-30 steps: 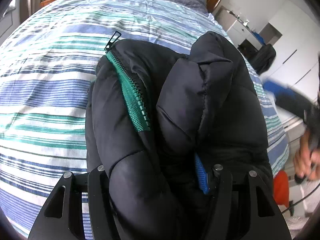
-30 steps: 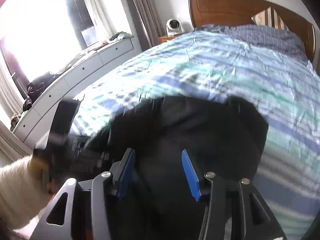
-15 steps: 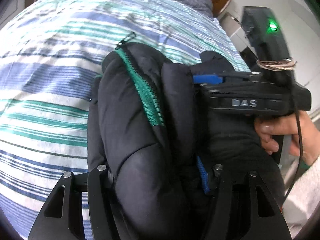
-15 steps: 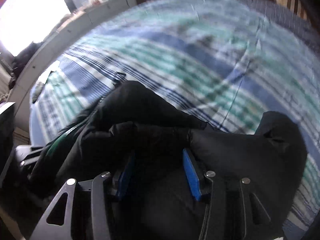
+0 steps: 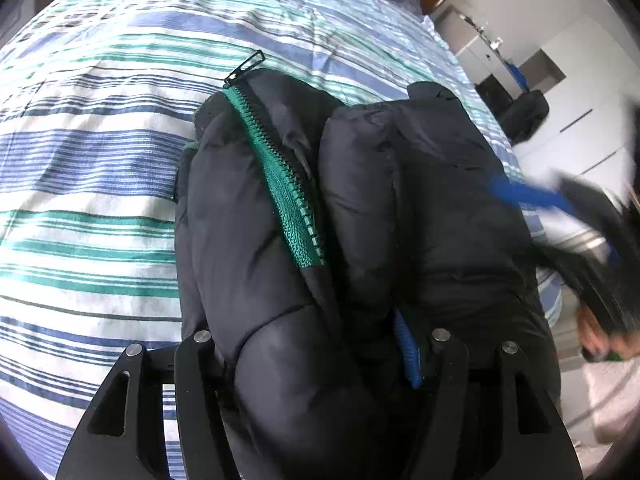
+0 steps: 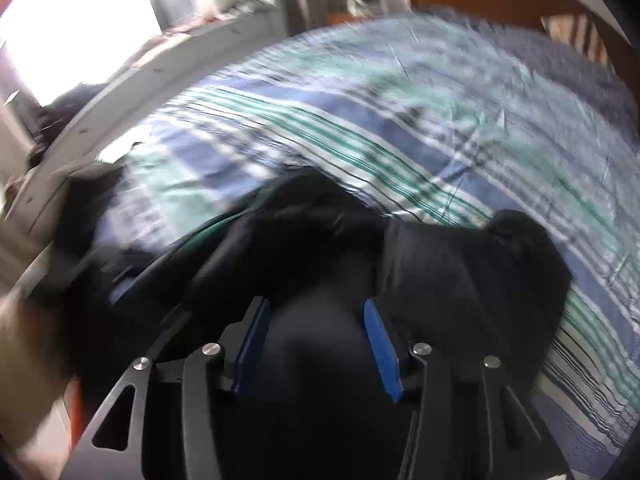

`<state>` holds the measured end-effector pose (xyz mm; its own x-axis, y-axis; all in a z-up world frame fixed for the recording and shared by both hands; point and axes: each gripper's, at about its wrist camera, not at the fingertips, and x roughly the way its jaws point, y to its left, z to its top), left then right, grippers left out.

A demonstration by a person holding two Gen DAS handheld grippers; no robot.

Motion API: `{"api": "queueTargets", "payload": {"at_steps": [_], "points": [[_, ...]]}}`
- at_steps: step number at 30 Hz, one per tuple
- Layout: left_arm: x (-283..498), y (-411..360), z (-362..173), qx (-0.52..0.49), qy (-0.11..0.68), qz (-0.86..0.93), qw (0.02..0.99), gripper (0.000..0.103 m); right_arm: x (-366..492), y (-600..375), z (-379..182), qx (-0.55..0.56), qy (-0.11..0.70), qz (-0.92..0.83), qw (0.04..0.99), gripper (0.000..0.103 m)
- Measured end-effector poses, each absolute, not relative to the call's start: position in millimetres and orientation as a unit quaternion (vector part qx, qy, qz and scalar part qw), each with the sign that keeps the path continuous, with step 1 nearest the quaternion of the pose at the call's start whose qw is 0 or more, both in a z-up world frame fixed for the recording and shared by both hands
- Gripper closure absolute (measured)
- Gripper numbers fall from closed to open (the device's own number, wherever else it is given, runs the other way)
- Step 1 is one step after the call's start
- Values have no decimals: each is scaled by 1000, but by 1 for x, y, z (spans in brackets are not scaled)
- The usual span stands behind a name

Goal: Fold large clothes

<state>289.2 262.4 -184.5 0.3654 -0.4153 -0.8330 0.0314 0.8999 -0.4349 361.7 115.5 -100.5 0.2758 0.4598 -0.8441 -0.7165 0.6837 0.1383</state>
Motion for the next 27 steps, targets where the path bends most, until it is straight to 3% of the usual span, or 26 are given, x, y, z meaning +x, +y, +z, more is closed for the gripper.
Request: {"api": "queueTargets", "payload": {"at_steps": [7, 14, 19, 23, 27], "points": [[298, 255, -183, -160, 555, -139, 804, 39, 250, 113, -90, -129, 417, 465, 770, 53], [295, 258, -195, -160, 560, -129, 803, 39, 258, 151, -174, -140, 459, 440, 759, 53], [293, 260, -206, -170, 554, -132, 804, 38, 253, 153, -195, -135, 449, 417, 779, 53], [292, 264, -203, -194, 549, -136, 802, 38, 257, 156, -163, -131, 472, 411, 769, 52], [293, 264, -200, -196, 551, -137, 800, 36, 247, 154, -109, -84, 395, 448, 798, 53]]}}
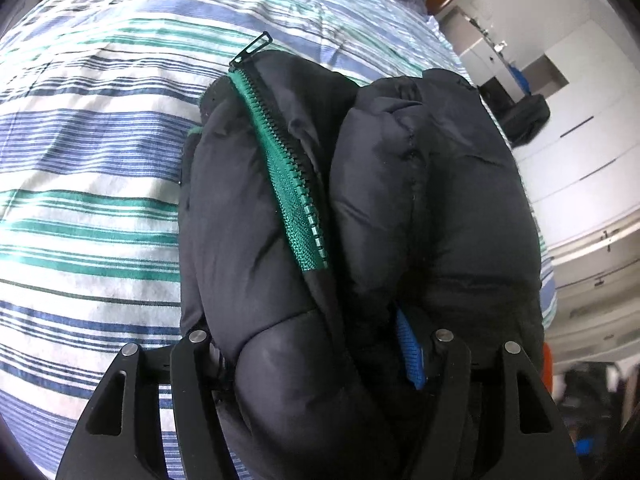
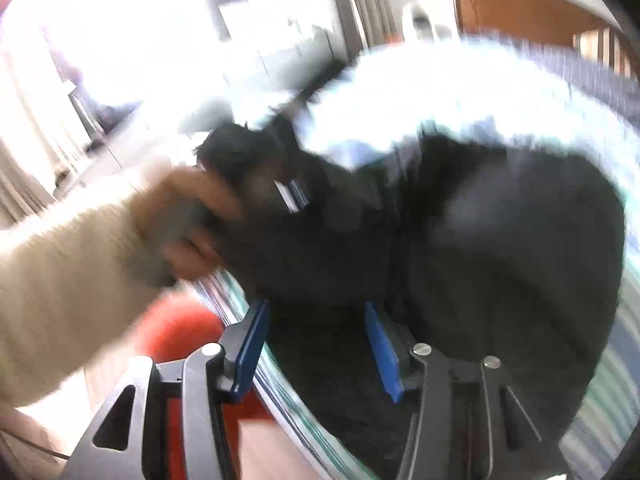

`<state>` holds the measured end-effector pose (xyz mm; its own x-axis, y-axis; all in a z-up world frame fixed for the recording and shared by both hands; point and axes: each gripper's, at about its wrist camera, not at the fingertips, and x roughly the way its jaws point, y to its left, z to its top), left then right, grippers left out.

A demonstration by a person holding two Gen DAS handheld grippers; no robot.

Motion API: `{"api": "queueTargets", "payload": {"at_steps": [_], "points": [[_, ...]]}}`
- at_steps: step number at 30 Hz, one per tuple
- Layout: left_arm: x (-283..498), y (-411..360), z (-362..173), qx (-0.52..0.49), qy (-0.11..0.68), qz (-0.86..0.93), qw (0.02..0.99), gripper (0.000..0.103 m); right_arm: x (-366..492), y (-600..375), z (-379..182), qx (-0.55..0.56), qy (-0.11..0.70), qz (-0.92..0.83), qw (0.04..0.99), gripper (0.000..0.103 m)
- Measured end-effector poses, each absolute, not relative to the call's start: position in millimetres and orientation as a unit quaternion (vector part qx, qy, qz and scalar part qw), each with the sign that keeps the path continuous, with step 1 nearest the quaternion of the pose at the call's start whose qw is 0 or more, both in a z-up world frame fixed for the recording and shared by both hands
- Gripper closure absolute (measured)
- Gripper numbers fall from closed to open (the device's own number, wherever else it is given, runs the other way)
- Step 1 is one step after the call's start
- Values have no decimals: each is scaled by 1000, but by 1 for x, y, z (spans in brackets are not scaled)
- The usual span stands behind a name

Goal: Fold large clothes

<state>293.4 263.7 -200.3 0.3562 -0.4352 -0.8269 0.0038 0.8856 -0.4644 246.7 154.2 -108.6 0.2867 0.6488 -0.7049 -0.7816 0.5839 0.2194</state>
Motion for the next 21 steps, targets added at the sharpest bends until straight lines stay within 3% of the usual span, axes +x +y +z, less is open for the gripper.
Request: {"api": "queueTargets", "payload": {"at_steps": [5, 10, 18, 21], "points": [[295, 278, -191, -221, 564, -138, 784, 29, 270, 182, -169, -53, 475, 454, 752, 53], [268, 323, -174, -255, 524, -137, 801, 10, 266, 185, -177, -63, 458, 450, 764, 54], [279, 340, -246, -411, 495, -253, 722, 8, 255, 191, -176, -71, 454, 448, 767, 54], [283, 341, -255, -437, 474, -288, 708, 3, 253, 187, -175, -72, 455, 450, 765, 54]]}}
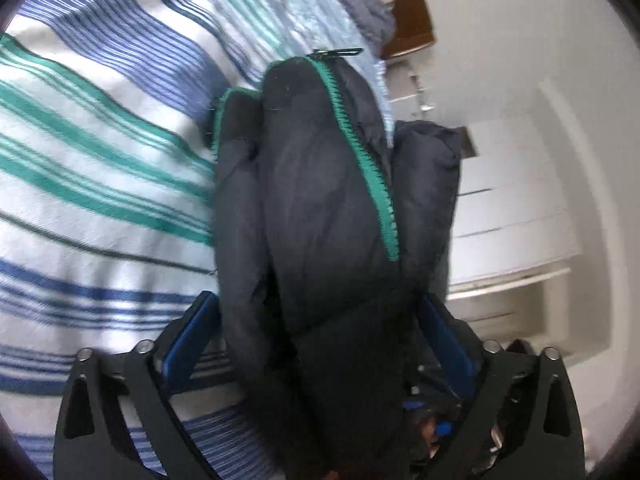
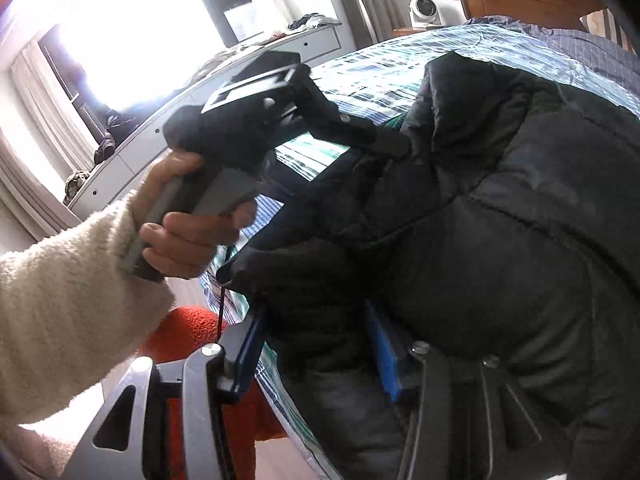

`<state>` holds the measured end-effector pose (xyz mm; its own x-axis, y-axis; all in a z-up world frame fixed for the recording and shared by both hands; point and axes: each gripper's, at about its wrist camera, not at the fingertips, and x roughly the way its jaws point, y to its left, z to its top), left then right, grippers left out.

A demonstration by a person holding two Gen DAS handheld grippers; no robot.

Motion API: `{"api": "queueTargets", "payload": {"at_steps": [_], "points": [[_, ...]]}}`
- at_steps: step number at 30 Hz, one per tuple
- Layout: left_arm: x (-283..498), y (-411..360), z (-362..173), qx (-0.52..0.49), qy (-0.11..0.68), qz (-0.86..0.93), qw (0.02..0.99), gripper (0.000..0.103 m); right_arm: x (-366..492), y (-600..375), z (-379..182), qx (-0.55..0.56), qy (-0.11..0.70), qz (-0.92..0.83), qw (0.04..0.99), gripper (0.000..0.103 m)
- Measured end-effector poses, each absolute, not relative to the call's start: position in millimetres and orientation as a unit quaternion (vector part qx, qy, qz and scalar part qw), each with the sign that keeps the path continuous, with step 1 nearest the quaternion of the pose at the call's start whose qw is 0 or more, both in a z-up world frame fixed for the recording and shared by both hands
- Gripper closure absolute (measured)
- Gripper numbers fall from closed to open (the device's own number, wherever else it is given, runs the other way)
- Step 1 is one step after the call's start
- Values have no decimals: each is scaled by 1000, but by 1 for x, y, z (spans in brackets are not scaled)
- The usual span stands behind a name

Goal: Fold large clothes

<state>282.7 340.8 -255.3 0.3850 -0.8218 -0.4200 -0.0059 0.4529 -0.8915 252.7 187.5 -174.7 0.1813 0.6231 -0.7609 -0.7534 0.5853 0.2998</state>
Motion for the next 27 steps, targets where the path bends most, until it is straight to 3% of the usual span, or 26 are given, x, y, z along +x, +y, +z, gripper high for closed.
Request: {"api": "queueTargets", "payload": {"at_steps": [6, 11, 16, 20, 24, 27], "points": [[296, 319, -249, -416, 484, -326, 697, 1, 254, 192, -180, -81, 452, 449, 767, 54], [328, 253, -250, -261, 583, -302, 708, 0, 240, 195, -183, -92, 451, 436, 773, 54], [336, 256, -260, -285, 587, -304, 694, 0, 238, 186, -167, -67, 453, 445, 770, 52], [327, 258, -258, -287, 570, -295, 711, 1, 236, 119, -126, 20, 424, 429, 798, 52], [321, 266, -257, -284, 565, -294, 717, 1, 246, 9, -127, 124, 411, 305, 850, 30], [320, 258, -257, -284, 562, -292, 720, 0, 256, -45, -173, 195, 476, 253, 819, 27]]}}
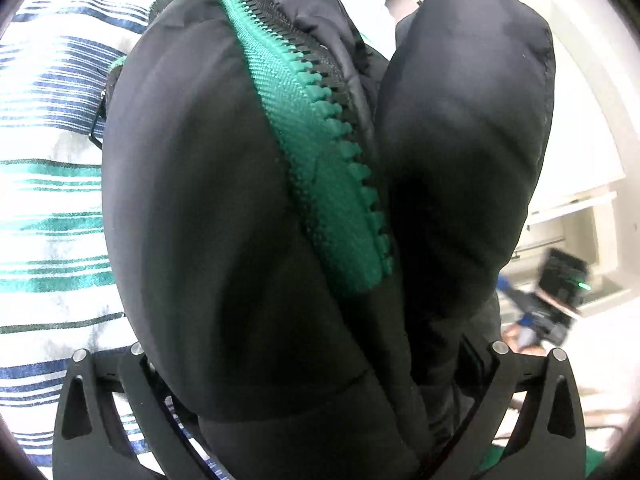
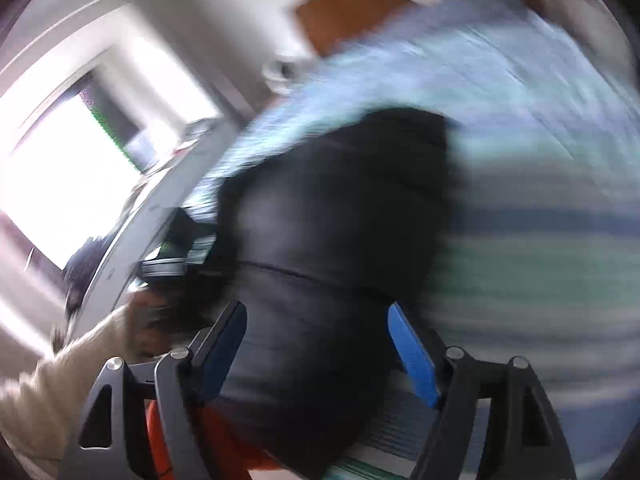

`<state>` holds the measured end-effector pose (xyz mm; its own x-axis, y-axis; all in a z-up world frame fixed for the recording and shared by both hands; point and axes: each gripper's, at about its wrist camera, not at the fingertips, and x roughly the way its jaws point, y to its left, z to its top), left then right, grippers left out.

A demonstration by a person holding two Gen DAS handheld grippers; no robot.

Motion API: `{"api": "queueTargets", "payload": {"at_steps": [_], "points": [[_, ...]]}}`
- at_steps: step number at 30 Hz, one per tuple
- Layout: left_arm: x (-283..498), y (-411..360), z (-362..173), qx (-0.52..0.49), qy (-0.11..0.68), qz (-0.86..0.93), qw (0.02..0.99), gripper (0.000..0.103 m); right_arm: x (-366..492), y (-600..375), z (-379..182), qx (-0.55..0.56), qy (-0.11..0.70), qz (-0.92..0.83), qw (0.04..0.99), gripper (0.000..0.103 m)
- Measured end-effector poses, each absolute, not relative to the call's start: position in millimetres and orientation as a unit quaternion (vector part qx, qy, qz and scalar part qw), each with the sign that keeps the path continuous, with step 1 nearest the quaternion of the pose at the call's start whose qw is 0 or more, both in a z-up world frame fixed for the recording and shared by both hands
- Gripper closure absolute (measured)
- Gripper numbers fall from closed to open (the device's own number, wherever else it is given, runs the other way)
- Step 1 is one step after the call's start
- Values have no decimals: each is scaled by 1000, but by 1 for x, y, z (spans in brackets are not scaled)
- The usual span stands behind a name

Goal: Fold large clothes

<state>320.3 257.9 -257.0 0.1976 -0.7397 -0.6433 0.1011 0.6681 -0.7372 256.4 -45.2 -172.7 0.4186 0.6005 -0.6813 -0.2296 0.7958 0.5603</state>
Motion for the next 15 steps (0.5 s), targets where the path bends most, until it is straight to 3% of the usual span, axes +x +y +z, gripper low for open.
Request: {"api": "queueTargets", "payload": {"at_steps": [6, 8, 11, 12, 15], "points": [[298, 254, -264, -289, 554, -280, 729, 0, 267, -46, -216, 298, 481, 324, 758, 26], [290, 258, -263, -291, 549, -276, 733, 0, 284, -39, -227, 309, 488, 336, 744, 15], [282, 257, -267, -297, 545, -261, 740, 0, 303, -24, -242, 315, 499, 345, 730, 13], [279, 258, -269, -294, 545, -255, 743, 2, 303, -19, -237, 302, 495, 341, 740, 19], [259, 255, -252, -292, 523, -236, 765, 24, 289, -11, -211, 248, 474, 341, 773, 37]]}}
